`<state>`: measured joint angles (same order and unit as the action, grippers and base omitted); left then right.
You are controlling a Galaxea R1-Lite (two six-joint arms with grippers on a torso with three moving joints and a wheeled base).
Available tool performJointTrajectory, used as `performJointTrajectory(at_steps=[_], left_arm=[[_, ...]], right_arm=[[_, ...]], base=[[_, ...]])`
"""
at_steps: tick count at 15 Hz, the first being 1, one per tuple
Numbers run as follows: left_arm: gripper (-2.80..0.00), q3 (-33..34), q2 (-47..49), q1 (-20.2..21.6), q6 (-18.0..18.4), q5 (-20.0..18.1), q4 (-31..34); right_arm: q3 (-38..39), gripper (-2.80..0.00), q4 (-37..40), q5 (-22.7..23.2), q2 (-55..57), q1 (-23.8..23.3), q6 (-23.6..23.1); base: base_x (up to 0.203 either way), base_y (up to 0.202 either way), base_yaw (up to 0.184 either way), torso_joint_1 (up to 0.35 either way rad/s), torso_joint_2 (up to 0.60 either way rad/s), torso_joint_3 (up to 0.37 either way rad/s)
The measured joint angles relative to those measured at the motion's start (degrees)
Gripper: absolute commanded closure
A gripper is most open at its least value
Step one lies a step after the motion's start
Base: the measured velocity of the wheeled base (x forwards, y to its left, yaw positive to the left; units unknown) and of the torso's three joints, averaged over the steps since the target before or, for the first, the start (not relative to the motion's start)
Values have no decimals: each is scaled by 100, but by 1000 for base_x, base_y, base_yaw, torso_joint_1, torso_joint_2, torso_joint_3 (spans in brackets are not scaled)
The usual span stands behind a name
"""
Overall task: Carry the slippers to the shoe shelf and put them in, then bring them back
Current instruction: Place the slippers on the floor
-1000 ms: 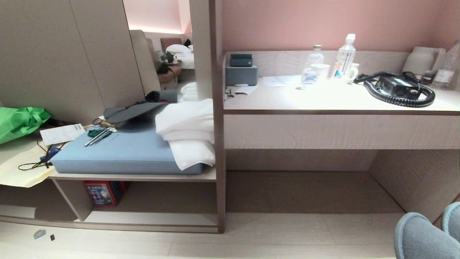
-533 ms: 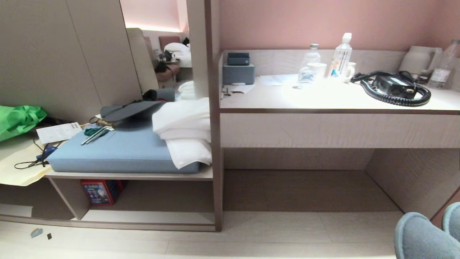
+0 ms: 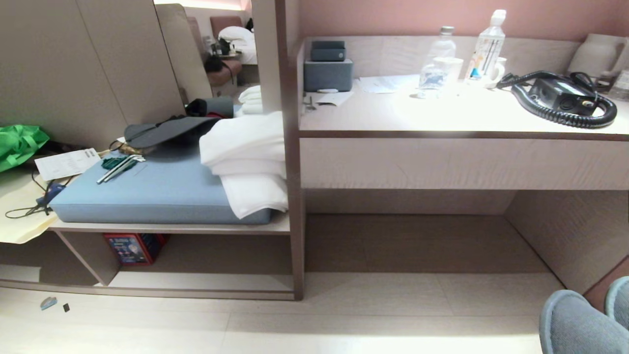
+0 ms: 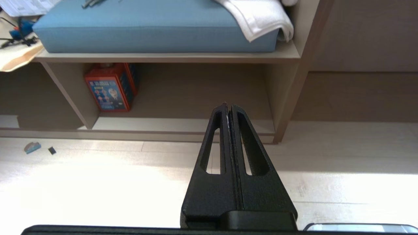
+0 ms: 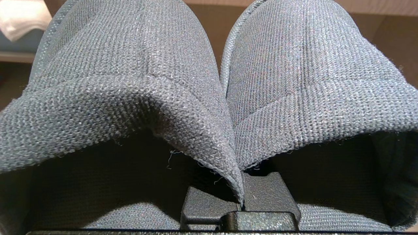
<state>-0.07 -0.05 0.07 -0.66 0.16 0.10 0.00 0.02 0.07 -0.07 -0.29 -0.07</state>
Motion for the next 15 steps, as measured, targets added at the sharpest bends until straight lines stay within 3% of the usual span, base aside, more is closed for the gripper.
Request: performJointTrajectory(at_steps=[15], left_arm=[[0, -2, 0, 0, -2, -2, 0]], right_arm=[[0, 0, -2, 0, 0, 2, -9]], base=[[0, 0, 0, 3, 3, -199]])
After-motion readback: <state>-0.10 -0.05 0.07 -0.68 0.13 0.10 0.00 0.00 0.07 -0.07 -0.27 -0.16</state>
